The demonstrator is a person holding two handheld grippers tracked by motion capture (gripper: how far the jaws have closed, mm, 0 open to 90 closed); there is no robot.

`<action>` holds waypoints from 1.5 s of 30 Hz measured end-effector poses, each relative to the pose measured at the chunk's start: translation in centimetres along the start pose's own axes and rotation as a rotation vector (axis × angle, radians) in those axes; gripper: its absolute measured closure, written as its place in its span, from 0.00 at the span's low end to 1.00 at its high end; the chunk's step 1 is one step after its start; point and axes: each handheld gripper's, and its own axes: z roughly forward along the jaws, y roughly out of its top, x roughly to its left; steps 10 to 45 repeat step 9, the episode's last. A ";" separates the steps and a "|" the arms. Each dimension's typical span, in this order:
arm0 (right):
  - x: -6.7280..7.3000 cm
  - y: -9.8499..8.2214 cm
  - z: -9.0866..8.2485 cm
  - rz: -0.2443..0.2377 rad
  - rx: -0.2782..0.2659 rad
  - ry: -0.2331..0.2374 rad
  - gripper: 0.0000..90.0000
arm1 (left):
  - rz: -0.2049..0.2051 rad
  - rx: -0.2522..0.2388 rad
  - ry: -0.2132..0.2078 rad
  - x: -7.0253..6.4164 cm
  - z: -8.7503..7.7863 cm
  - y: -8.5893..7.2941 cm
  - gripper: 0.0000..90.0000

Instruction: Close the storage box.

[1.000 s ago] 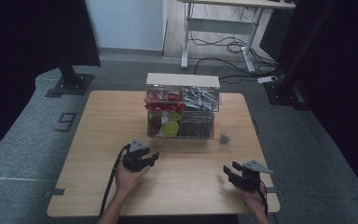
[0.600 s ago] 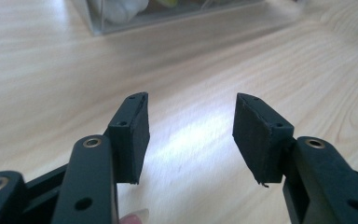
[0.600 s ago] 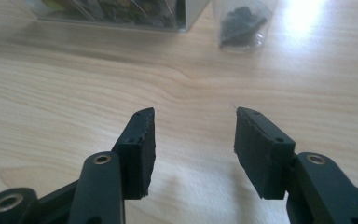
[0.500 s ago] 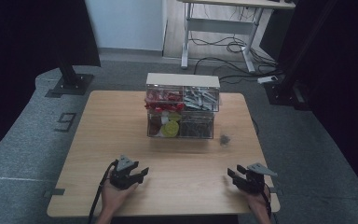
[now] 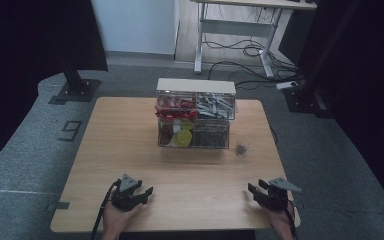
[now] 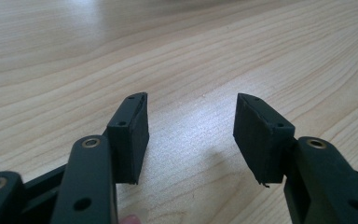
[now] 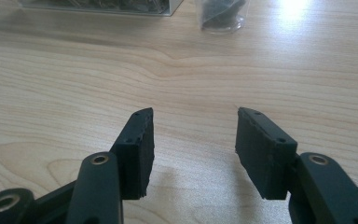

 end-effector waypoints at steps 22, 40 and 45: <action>-0.1 0.1 0.2 0.008 0.012 0.004 0.51 | 0.004 -0.003 0.006 0.1 -0.1 0.2 0.50; -0.1 0.1 0.2 0.008 0.012 0.004 0.51 | 0.004 -0.003 0.006 0.1 -0.1 0.2 0.50; -0.1 0.1 0.2 0.008 0.012 0.004 0.51 | 0.004 -0.003 0.006 0.1 -0.1 0.2 0.50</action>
